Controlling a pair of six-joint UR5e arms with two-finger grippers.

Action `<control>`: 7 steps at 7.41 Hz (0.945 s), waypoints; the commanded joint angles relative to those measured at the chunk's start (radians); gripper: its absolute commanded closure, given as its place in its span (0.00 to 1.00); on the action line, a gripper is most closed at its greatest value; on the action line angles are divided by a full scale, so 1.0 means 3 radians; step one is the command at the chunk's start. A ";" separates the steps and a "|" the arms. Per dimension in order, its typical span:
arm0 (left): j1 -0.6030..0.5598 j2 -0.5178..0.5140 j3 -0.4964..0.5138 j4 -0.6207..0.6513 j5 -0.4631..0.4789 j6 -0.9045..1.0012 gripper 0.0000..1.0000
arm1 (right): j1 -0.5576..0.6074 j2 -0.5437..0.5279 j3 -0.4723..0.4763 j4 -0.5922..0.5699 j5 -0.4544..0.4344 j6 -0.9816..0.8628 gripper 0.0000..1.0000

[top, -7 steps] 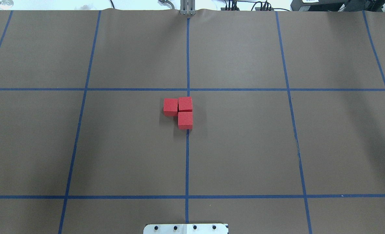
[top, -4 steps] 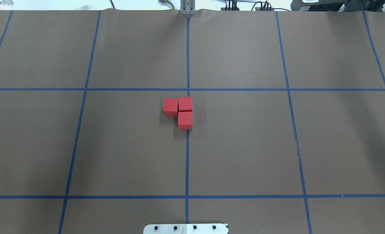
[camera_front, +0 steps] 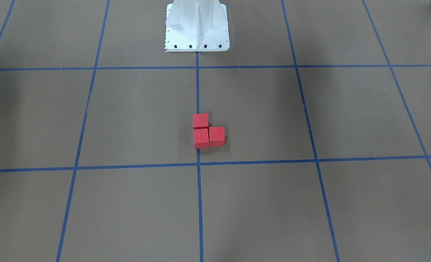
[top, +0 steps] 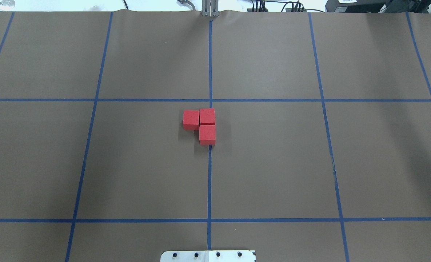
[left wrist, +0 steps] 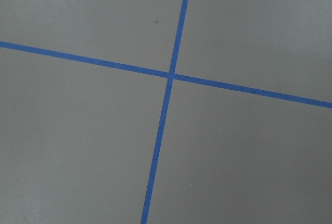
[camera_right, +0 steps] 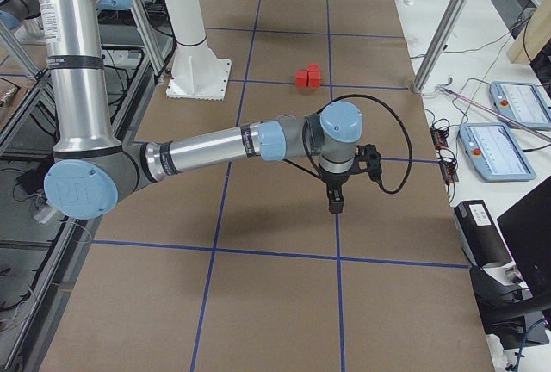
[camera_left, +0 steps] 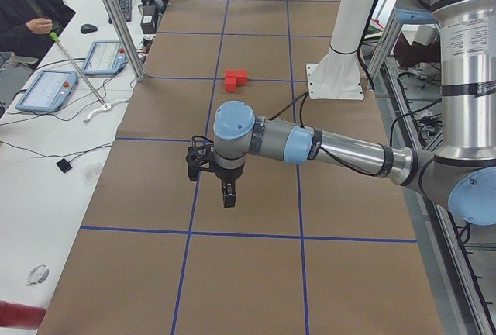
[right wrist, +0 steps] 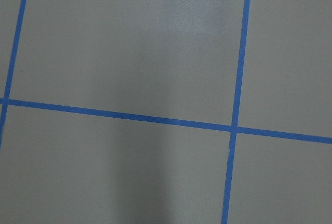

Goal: Form red blocks into L shape at center

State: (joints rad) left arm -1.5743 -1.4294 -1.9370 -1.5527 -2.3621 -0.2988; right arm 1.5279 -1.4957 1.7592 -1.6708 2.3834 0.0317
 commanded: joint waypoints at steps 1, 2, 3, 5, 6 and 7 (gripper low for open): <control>0.0002 0.0066 -0.0113 -0.0004 -0.0006 0.0004 0.00 | -0.0026 0.0000 -0.0009 0.0001 -0.0004 0.0002 0.00; 0.0002 0.0076 -0.0114 -0.0004 -0.0011 0.0009 0.00 | -0.0036 0.0000 -0.0019 0.0001 -0.0009 -0.0003 0.00; 0.0007 0.0076 -0.0099 -0.0014 -0.0016 0.0009 0.00 | -0.0061 -0.0005 -0.0030 0.0001 -0.0014 0.0002 0.00; 0.0007 0.0076 -0.0109 -0.0019 -0.0016 0.0009 0.00 | -0.0061 0.0000 -0.0035 0.0001 -0.0024 -0.0003 0.01; 0.0012 0.0066 -0.0099 -0.0019 -0.0016 0.0004 0.00 | -0.0061 0.0000 -0.0035 0.0001 -0.0024 0.0002 0.00; 0.0012 0.0066 -0.0109 -0.0019 -0.0016 0.0004 0.00 | -0.0061 0.0000 -0.0035 0.0001 -0.0019 0.0002 0.00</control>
State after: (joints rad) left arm -1.5714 -1.4086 -1.9682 -1.5584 -2.3669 -0.2970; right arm 1.5096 -1.4958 1.7489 -1.6705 2.3767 0.0318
